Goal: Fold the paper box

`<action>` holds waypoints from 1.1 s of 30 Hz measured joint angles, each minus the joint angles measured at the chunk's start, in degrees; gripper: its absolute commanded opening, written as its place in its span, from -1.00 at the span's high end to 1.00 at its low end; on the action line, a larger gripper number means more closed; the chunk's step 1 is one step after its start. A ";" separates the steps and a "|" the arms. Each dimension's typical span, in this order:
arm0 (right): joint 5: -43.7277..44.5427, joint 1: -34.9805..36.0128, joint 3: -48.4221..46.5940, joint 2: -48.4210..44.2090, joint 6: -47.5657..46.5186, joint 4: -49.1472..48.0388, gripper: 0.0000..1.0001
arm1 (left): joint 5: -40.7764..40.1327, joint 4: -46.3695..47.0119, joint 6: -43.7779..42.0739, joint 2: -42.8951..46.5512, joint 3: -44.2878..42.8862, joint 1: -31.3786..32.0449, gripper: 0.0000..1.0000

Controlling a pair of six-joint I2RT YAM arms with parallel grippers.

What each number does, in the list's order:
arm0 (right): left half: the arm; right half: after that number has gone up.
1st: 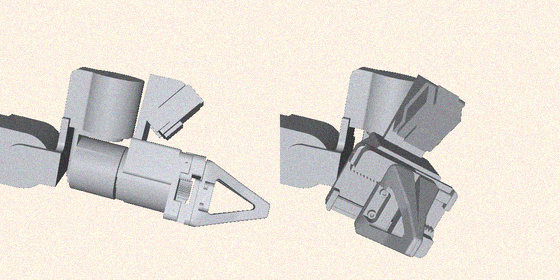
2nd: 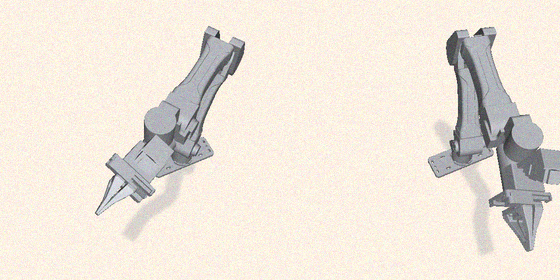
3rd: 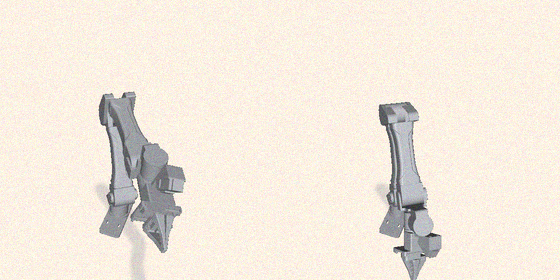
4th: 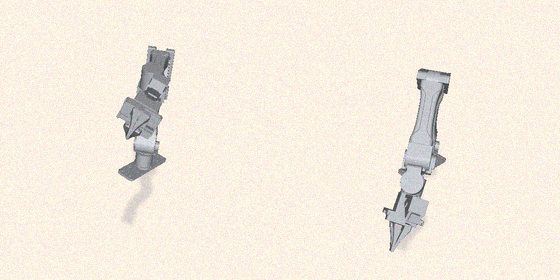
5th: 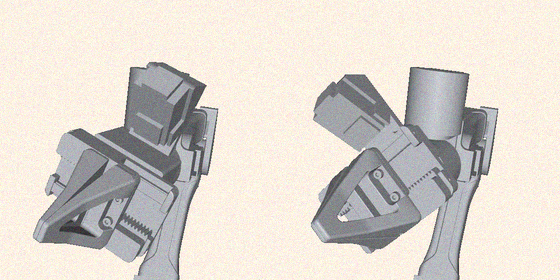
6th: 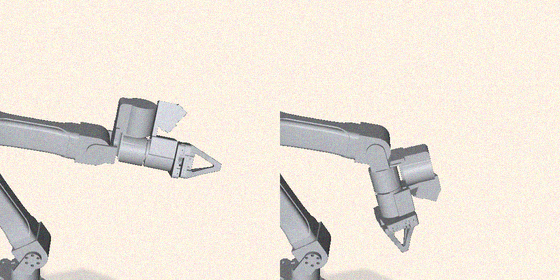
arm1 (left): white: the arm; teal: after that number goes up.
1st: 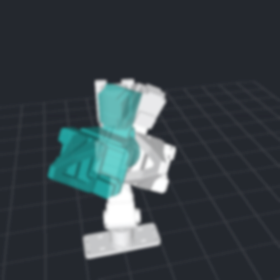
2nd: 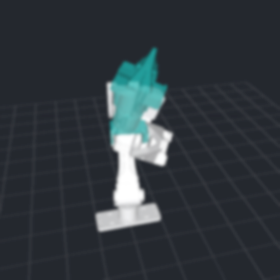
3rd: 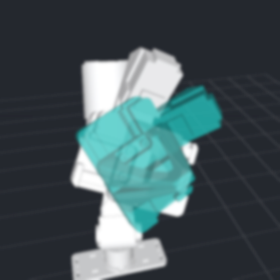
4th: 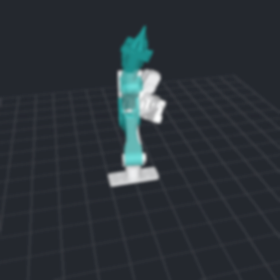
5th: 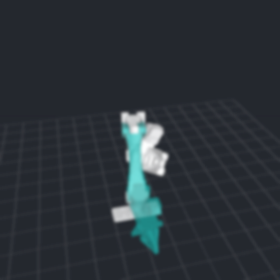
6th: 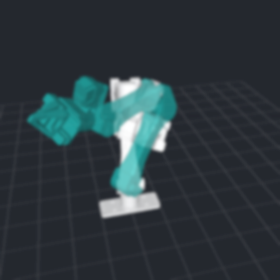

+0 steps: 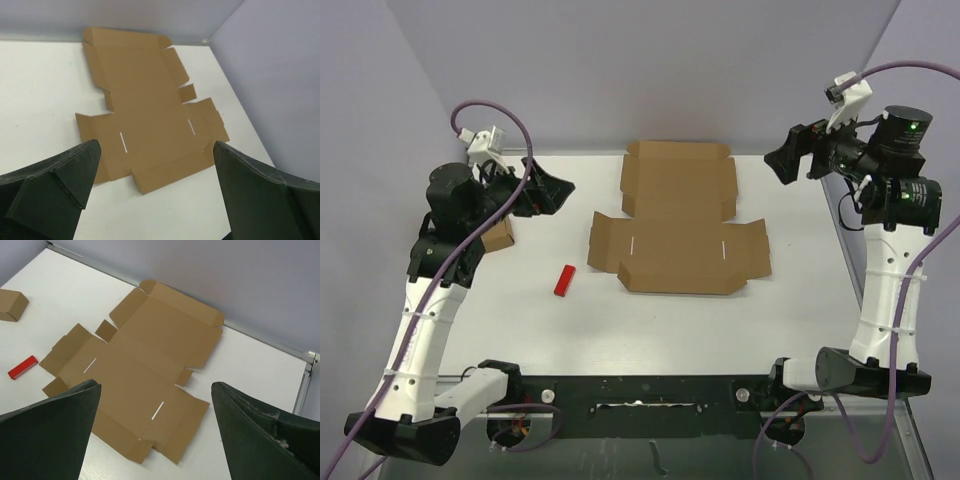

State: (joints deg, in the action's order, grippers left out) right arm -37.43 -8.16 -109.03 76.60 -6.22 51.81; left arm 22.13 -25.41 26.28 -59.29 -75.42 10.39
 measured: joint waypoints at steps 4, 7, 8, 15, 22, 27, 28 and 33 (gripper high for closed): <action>3.93 0.04 4.50 -0.33 0.98 -0.55 -0.96 | -1.75 0.44 -0.61 0.09 5.31 0.00 -0.96; 5.01 0.31 10.43 -1.64 0.98 -1.81 -0.96 | -2.58 0.96 -1.11 0.33 10.21 0.00 -0.95; 4.90 0.37 12.76 -2.32 0.94 -2.27 -0.96 | -2.71 1.44 -1.18 0.50 12.00 0.00 -0.95; -1.49 1.25 29.33 -8.46 0.15 -7.21 -0.96 | -2.95 4.57 -0.83 3.93 27.17 0.00 -0.87; -11.45 -0.17 50.53 -12.44 1.18 -19.12 -0.96 | -3.45 11.19 3.19 4.85 40.37 0.00 -0.72; -17.16 -1.68 60.30 -12.20 1.62 -24.59 -0.96 | -3.45 19.08 6.69 -4.50 41.64 0.44 -0.71; -17.97 -1.77 60.94 -12.15 1.62 -25.40 -0.96 | -3.48 20.72 7.23 -6.99 41.48 0.57 -0.70; -20.46 -1.97 61.33 -12.15 1.22 -28.46 -0.96 | -3.15 26.75 9.42 -24.00 35.23 1.16 -0.59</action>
State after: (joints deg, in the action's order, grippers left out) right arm -57.89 -10.13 -47.70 64.45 -4.99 23.35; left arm 18.98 1.34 35.70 -83.29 -40.18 11.55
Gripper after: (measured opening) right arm 0.980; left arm 0.823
